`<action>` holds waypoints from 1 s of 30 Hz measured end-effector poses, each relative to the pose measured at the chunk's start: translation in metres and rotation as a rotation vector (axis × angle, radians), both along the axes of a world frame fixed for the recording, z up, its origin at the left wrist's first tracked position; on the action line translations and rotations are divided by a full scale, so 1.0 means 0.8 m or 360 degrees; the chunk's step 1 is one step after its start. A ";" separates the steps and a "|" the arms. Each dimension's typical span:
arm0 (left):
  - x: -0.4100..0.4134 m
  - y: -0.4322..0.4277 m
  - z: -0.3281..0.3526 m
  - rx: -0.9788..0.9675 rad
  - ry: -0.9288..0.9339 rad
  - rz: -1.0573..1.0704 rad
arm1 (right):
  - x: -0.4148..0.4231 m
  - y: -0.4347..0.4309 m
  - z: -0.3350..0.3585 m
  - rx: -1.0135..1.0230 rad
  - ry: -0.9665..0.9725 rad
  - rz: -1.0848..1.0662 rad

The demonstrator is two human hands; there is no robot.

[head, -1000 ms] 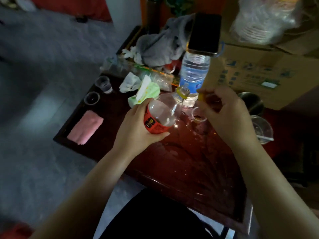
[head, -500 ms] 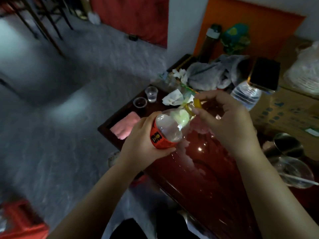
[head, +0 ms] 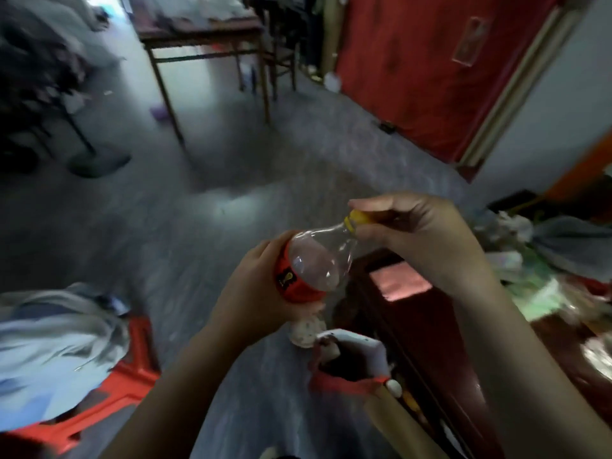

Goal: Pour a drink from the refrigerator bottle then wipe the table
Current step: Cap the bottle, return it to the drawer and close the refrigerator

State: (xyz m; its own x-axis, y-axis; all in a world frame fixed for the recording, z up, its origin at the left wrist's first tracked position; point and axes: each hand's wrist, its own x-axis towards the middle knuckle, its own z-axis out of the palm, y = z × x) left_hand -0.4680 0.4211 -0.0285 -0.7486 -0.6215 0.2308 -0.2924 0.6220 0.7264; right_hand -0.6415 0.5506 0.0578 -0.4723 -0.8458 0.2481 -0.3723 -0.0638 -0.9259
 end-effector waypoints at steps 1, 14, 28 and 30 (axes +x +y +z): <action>0.025 -0.020 0.002 0.0013 0.0004 0.0049 | 0.018 -0.027 0.001 -0.0014 0.0002 0.0082; 0.305 -0.106 0.021 -0.0109 -0.0055 0.1135 | 0.251 -0.290 0.019 -0.0087 0.0380 0.1077; 0.414 -0.130 0.037 -0.0143 -0.0059 0.2066 | 0.409 -0.471 0.026 -0.0366 0.0350 0.2152; 0.420 -0.137 0.038 -0.0137 -0.0045 0.2167 | 0.424 -0.491 0.032 -0.0338 0.0338 0.2312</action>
State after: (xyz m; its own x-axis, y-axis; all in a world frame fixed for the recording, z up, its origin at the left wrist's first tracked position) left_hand -0.1317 0.3115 0.0020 0.4343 -0.8489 0.3011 -0.7187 -0.1251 0.6840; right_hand -0.3021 0.1574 0.0833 0.7946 -0.4742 0.3791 0.0107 -0.6135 -0.7897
